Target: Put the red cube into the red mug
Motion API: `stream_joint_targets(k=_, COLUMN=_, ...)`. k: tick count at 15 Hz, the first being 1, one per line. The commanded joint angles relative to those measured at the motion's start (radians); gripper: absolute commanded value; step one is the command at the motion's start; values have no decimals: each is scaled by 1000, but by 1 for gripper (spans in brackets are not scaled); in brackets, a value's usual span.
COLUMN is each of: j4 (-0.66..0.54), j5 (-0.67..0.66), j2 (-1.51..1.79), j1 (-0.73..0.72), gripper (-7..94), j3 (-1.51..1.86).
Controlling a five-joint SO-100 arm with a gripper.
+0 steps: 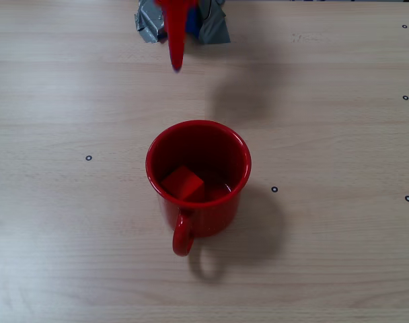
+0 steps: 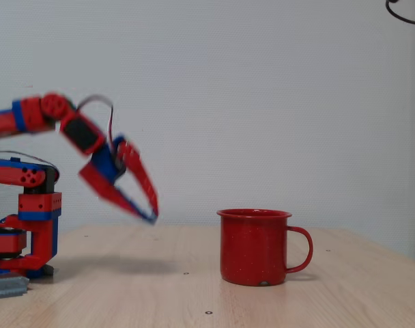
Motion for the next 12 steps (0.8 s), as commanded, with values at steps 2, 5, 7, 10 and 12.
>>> stream_joint_targets(k=2, j4=-15, j5=-18, j2=187, j1=-34, gripper=0, j3=186)
stream_joint_targets(k=5, j4=-5, j5=-12, j2=308, j1=-32, gripper=0, j3=313)
stream_joint_targets(k=7, j4=18, j5=-23, j2=342, j1=-46, gripper=0, j3=321)
stream_joint_targets(k=10, j4=18, j5=-11, j2=342, j1=-35, gripper=0, j3=321)
stream_joint_targets(k=12, j4=18, j5=-11, j2=342, j1=-35, gripper=0, j3=321)
